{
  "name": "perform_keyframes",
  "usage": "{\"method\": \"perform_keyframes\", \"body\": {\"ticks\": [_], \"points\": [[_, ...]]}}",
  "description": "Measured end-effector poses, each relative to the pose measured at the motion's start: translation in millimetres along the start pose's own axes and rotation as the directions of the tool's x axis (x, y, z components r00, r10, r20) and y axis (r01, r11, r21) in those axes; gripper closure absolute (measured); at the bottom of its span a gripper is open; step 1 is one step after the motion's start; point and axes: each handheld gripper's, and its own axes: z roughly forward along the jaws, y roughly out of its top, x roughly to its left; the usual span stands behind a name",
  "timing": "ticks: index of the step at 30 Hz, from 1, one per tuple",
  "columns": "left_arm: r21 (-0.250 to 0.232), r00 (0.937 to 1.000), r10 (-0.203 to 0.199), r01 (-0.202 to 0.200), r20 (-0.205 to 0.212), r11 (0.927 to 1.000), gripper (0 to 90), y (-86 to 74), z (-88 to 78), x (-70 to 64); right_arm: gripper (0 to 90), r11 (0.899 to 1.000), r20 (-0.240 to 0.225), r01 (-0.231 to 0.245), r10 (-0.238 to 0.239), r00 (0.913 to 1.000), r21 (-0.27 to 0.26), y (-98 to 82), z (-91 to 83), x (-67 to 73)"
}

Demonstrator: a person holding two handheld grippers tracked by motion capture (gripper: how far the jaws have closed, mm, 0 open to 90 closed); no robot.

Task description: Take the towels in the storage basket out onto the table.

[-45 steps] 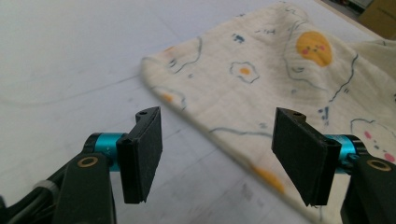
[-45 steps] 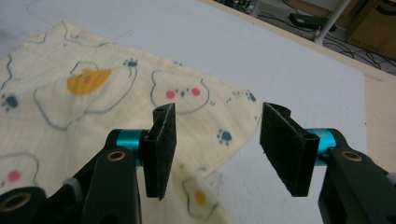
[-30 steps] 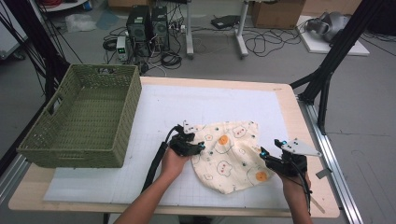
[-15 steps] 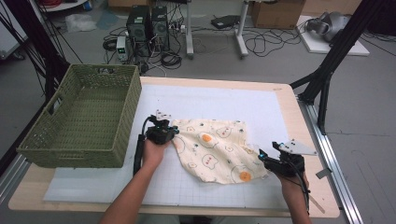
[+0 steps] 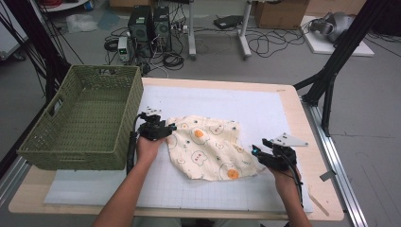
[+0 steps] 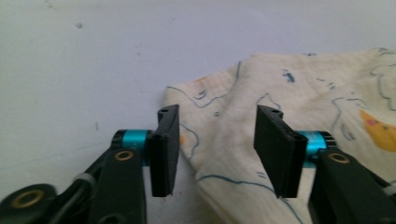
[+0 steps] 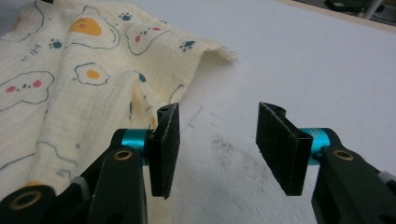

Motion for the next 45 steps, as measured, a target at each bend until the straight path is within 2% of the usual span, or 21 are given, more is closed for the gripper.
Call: {"method": "perform_keyframes", "body": {"ticks": [2,7,12,14,16,18,19,21,22,25,27,29,31,33,35,38,42,45], "points": [[-0.018,0.9999,0.009,-0.009,0.011,0.9998,44.6,-0.1,-4.2,-1.9,50.1,0.999,-0.013,0.024,-0.023,0.9996,0.022,6.5,12.4,2.0],[-0.062,0.9973,0.036,-0.032,0.064,0.9976,41.0,-2.6,-14.9,-5.6,47.6,0.996,-0.042,0.047,-0.044,0.9982,0.079,17.9,46.1,8.3],[-0.068,0.9925,0.066,-0.059,0.103,0.9959,38.7,-10.7,-20.4,-7.0,49.5,0.993,-0.069,0.001,0.007,0.9976,0.118,27.7,72.6,7.5],[-0.066,0.9916,0.069,-0.062,0.109,0.9959,38.7,-13.3,-21.7,-7.1,53.6,0.991,-0.095,-0.014,0.027,0.9951,0.133,30.4,82.4,9.2],[-0.064,0.9906,0.071,-0.064,0.117,0.9959,38.7,-15.2,-24.1,-7.9,60.9,0.986,-0.115,0.027,-0.008,0.9933,0.167,32.2,92.1,15.6],[-0.065,0.9892,0.078,-0.071,0.124,0.9954,38.7,-17.1,-26.8,-9.5,74.3,0.977,-0.126,0.086,-0.062,0.9900,0.197,31.3,98.7,21.1],[-0.062,0.9882,0.086,-0.078,0.127,0.9950,38.8,-17.9,-28.4,-10.3,83.2,0.978,-0.135,0.088,-0.063,0.9888,0.190,31.6,99.0,21.1],[-0.049,0.9857,0.097,-0.091,0.138,0.9946,38.9,-18.7,-31.2,-12.8,86.8,0.974,-0.076,0.125,-0.112,0.9908,0.191,32.7,98.0,19.2],[-0.044,0.9840,0.100,-0.094,0.148,0.9946,38.8,-18.6,-32.5,-14.2,87.1,0.973,-0.038,0.128,-0.123,0.9917,0.194,32.5,97.4,15.4],[-0.043,0.9793,0.129,-0.123,0.156,0.9914,38.9,-18.1,-36.7,-19.7,87.1,0.979,0.104,0.097,-0.117,0.9877,0.182,30.9,94.3,-1.7],[-0.040,0.9766,0.139,-0.134,0.165,0.9902,39.1,-18.0,-38.2,-23.1,87.0,0.982,0.201,0.067,-0.102,0.9742,0.176,29.3,91.2,-13.4],[-0.031,0.9749,0.137,-0.134,0.175,0.9905,39.2,-18.6,-38.0,-25.4,87.0,0.984,0.285,0.038,-0.087,0.9546,0.173,27.2,88.5,-23.0],[-0.022,0.9734,0.139,-0.138,0.182,0.9903,39.4,-20.5,-37.3,-27.1,86.6,0.985,0.331,0.006,-0.063,0.9415,0.170,24.7,86.5,-31.2],[-0.023,0.9736,0.130,-0.128,0.188,0.9915,41.0,-24.7,-36.0,-28.4,81.3,0.984,0.323,-0.036,-0.022,0.9460,0.173,22.1,85.8,-35.2],[0.002,0.9691,0.134,-0.137,0.207,0.9905,42.7,-29.7,-33.0,-30.3,74.8,0.988,0.301,-0.052,0.006,0.9535,0.145,23.0,82.5,-34.6],[0.041,0.9587,0.138,-0.153,0.248,0.9874,45.6,-32.3,-28.6,-35.3,69.0,0.996,0.267,-0.029,0.005,0.9637,0.084,28.8,71.8,-30.4],[0.035,0.9476,0.129,-0.146,0.292,0.9887,47.8,-31.4,-24.4,-47.0,63.8,1.000,0.196,-0.017,0.013,0.9806,0.016,32.5,53.3,-25.4],[0.044,0.9398,0.132,-0.153,0.315,0.9872,46.4,-30.6,-17.0,-58.1,61.9,1.000,0.167,0.004,-0.001,0.9859,-0.018,31.7,36.7,-22.1]]}}
